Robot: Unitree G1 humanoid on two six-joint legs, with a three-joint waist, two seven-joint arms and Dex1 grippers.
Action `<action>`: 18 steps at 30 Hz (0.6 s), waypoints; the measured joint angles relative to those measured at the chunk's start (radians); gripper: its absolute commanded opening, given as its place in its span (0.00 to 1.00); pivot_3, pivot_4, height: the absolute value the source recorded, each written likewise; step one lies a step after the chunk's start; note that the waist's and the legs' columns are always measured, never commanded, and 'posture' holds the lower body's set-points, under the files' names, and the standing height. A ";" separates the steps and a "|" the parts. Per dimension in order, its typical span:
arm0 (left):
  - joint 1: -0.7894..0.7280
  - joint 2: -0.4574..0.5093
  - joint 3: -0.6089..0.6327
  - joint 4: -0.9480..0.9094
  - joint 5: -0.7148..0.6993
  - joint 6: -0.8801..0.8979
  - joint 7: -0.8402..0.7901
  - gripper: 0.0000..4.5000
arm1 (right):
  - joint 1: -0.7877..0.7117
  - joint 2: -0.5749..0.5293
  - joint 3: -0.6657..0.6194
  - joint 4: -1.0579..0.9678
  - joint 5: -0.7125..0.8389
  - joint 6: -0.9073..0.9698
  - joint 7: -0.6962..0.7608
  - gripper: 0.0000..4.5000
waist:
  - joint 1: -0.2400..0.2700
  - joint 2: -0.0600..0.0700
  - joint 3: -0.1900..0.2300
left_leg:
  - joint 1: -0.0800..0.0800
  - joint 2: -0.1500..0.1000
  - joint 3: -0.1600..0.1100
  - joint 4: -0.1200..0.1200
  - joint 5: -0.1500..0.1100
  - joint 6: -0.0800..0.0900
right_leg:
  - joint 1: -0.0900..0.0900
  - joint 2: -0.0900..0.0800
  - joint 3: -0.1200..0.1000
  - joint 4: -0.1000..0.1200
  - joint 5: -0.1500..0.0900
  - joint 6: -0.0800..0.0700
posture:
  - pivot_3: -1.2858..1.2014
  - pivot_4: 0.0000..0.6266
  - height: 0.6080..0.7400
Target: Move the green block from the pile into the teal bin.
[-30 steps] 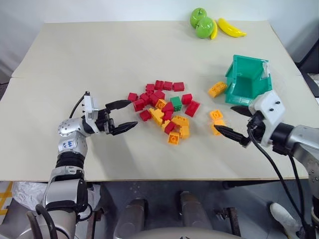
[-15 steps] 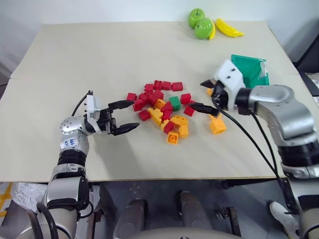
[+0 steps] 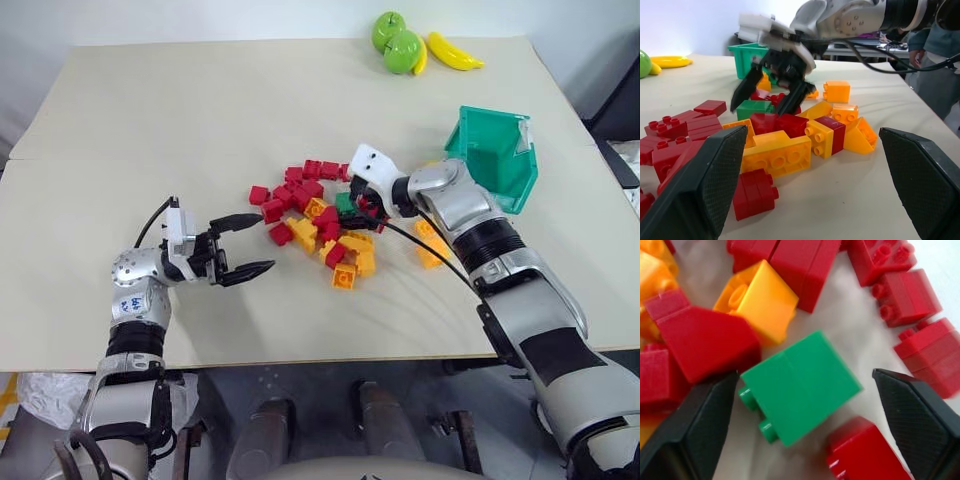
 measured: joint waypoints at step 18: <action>-0.071 -0.060 -0.072 -0.046 0.012 0.061 0.059 1.00 | 0.280 -0.159 -0.297 -0.798 0.081 0.364 -0.145 0.56 | 0.028 0.000 0.000 | -0.002 -0.001 -0.001 0.001 0.000 0.000 | -0.001 -0.001 -0.001 0.002 0.000 0.000 | 0.52 0.24 1.00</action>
